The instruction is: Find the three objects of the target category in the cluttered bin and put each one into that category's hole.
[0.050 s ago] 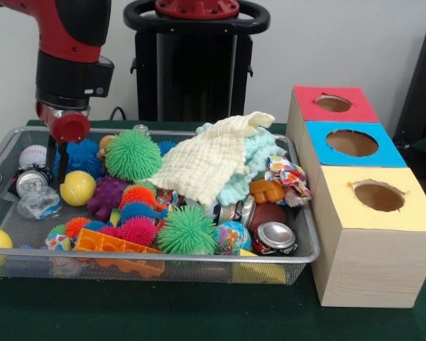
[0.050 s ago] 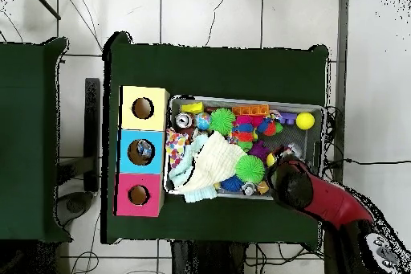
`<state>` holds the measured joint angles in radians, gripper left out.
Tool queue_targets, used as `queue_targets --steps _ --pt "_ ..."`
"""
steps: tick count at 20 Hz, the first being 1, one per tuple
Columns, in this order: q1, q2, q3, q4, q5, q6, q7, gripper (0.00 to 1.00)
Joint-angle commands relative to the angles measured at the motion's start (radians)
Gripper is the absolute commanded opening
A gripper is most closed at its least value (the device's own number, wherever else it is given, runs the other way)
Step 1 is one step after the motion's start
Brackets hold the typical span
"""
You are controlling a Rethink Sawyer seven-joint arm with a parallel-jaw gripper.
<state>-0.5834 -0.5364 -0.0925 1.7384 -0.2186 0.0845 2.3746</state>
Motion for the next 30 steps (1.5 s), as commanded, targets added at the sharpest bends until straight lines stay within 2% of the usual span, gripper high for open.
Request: queue_targets --steps 1,9,14,23,30 --pt "-0.02 0.082 0.105 -0.092 -0.057 -0.005 -0.025 1.0" --pt "-0.01 0.141 0.079 -0.151 -0.08 -0.007 -0.029 1.0" --pt "0.015 0.13 0.032 -0.159 -0.098 0.021 -0.033 1.0" --pt "0.022 0.14 0.012 -0.183 -0.119 0.033 -0.027 1.0" --pt "0.048 0.117 -0.029 -0.194 -0.125 0.065 -0.039 1.0"
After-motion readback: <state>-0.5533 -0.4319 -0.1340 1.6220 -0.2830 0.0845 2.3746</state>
